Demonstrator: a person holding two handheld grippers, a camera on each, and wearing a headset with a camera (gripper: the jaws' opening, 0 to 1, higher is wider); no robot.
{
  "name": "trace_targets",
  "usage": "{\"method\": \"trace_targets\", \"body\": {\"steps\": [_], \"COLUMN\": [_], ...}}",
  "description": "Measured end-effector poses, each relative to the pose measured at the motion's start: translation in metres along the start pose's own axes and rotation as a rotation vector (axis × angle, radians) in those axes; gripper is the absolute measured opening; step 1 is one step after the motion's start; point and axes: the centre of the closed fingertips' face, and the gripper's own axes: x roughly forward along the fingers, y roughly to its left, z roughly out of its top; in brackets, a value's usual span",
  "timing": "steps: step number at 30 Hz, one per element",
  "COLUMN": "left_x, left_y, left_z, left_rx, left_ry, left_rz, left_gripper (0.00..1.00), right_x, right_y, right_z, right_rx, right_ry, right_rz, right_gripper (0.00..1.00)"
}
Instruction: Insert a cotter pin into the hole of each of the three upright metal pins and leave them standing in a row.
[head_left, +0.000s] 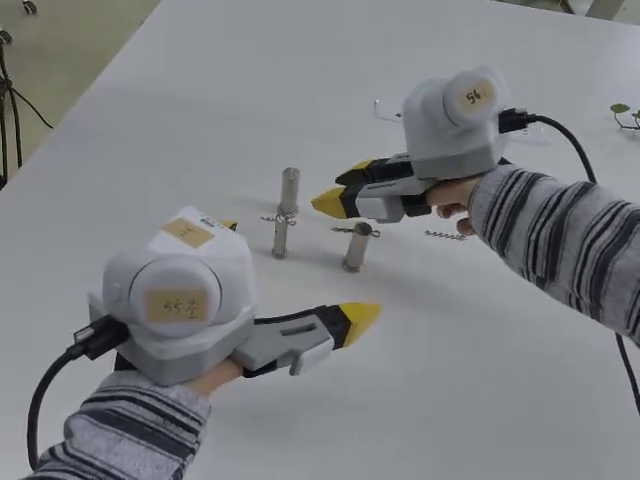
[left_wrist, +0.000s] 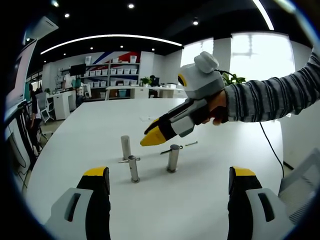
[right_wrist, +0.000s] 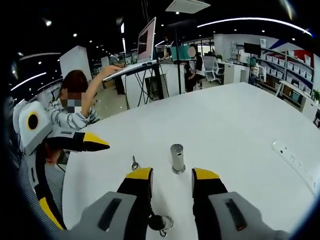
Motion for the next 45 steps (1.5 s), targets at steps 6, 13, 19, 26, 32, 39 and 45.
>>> {"method": "trace_targets", "body": {"steps": [6, 13, 19, 26, 32, 39, 45], "left_x": [0.000, 0.000, 0.000, 0.000, 0.001, 0.002, 0.002], "left_y": [-0.001, 0.000, 0.003, 0.005, 0.005, 0.005, 0.003], "left_z": [0.000, -0.001, -0.001, -0.004, -0.006, -0.009, -0.008], "left_rx": [0.005, 0.002, -0.002, -0.007, -0.001, -0.001, 0.002], "left_ry": [0.005, 0.012, 0.013, 0.024, 0.036, 0.048, 0.044], "left_rz": [-0.003, -0.001, 0.009, 0.010, 0.011, 0.009, 0.003], "left_gripper": [0.99, 0.99, 0.98, 0.97, 0.96, 0.96, 0.96], "right_x": [0.024, 0.043, 0.049, 0.058, 0.055, 0.042, 0.023], "right_y": [-0.004, -0.012, -0.020, -0.017, -0.014, -0.012, -0.017], "right_z": [0.009, 0.012, 0.011, 0.011, 0.010, 0.004, -0.007], "right_rx": [-0.007, 0.037, 0.049, 0.032, 0.007, -0.049, -0.083], "right_ry": [-0.018, -0.029, -0.025, -0.020, -0.014, 0.024, 0.052], "right_rz": [0.001, 0.005, 0.005, 0.028, 0.017, -0.015, -0.055], "right_gripper": [0.27, 0.24, 0.19, 0.12, 0.10, 0.08, 0.08]}}
